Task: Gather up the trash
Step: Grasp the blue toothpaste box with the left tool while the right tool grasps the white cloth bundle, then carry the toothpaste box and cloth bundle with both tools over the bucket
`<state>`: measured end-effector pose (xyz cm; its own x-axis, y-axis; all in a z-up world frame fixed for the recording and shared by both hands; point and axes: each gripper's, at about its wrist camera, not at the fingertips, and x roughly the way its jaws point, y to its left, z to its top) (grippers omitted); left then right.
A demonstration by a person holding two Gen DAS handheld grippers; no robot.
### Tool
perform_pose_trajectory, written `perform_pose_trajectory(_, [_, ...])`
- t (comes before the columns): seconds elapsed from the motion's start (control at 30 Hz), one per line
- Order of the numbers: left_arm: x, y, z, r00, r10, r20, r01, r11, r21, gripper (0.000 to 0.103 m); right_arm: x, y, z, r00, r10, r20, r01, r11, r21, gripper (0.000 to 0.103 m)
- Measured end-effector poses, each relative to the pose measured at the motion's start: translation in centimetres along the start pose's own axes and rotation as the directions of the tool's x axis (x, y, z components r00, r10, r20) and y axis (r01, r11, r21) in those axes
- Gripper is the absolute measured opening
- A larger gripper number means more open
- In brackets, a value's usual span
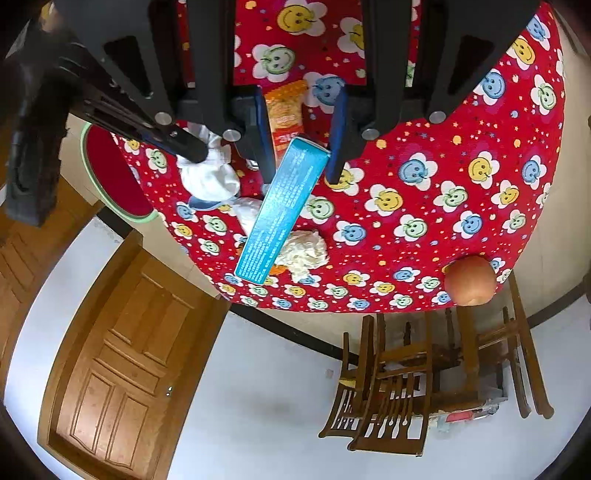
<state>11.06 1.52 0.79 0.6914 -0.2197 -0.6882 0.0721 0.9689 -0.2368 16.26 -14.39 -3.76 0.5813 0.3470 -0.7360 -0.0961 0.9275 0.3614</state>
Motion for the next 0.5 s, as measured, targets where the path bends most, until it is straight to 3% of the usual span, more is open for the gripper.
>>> perform_pose_trajectory(0.27, [0.0,-2.8,0.0,0.999,-0.046,-0.009,0.046,0.998,0.035,0.027,-4.6,-1.3,-0.5,0.997,0.000,0.079,-0.001,1.000,0.011,0.013])
perform_pose_trajectory(0.5, [0.3,-6.1,0.1,0.994,-0.105,-0.034,0.108,0.991,0.073,0.027,-8.9,-3.7,-0.5,0.984,-0.053,0.168,0.048,0.998,0.036,0.013])
